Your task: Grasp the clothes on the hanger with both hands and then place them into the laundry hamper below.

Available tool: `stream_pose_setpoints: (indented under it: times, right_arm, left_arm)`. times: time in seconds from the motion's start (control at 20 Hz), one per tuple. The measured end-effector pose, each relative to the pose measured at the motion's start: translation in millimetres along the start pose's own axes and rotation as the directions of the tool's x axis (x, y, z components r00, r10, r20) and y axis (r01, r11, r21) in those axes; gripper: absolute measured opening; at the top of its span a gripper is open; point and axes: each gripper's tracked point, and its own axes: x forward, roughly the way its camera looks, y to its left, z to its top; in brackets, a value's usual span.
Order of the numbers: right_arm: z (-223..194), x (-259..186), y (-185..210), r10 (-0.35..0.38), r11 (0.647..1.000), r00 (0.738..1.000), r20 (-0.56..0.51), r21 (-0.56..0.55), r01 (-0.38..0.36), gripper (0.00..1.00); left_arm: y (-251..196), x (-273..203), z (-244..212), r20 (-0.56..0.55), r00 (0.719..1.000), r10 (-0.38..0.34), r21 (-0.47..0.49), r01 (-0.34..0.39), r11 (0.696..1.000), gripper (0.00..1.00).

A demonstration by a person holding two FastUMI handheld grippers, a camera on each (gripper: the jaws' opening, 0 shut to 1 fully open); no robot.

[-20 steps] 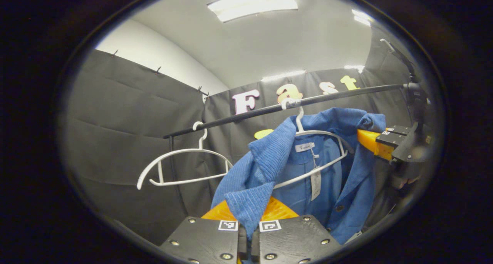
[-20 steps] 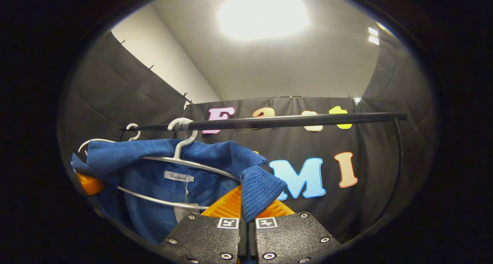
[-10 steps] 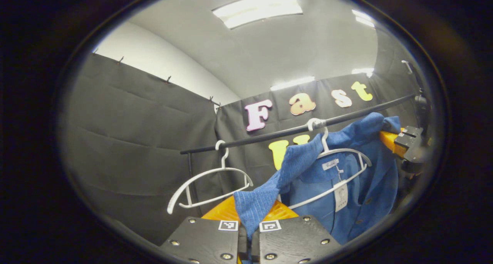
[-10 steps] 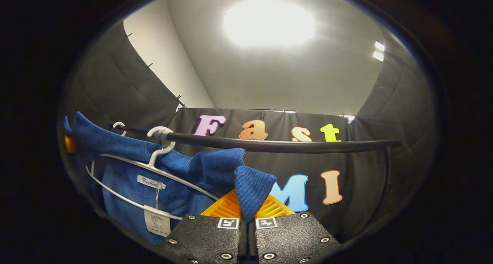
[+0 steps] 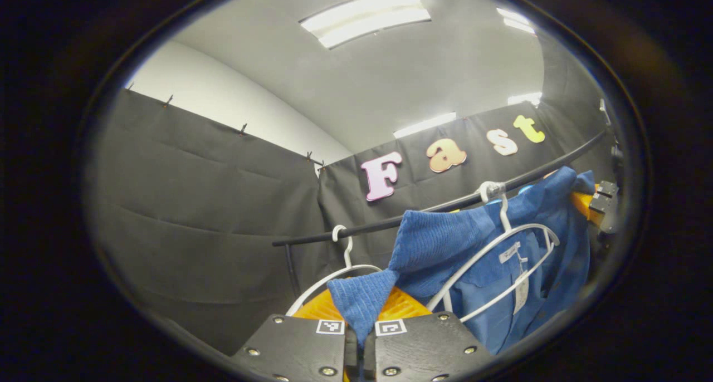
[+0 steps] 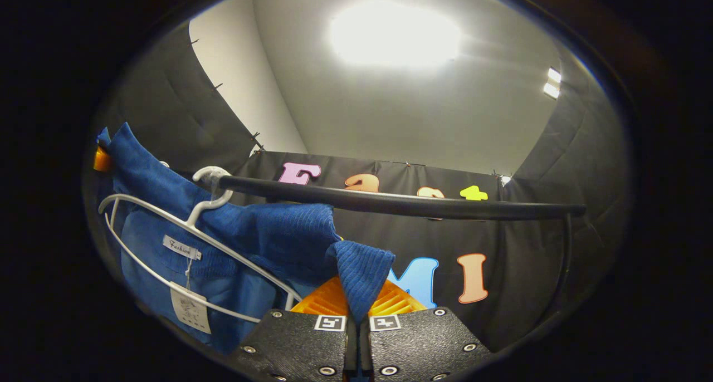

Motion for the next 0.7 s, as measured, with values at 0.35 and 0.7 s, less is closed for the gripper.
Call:
stream_pose_setpoints:
  times: [0.35,0.7]
  right_arm:
    - [-34.6,29.0,-4.7,-0.015,1.000,0.998,-0.054,0.025,0.016,0.02]
    - [-68.2,57.2,-2.1,-0.027,0.997,0.992,-0.122,0.066,0.035,0.01]
  left_arm:
    - [2.3,35.7,-3.8,0.012,0.999,-0.030,0.034,0.030,0.999,0.09]
    - [-1.8,57.7,-22.2,-0.034,0.994,-0.100,0.010,0.100,0.995,0.05]
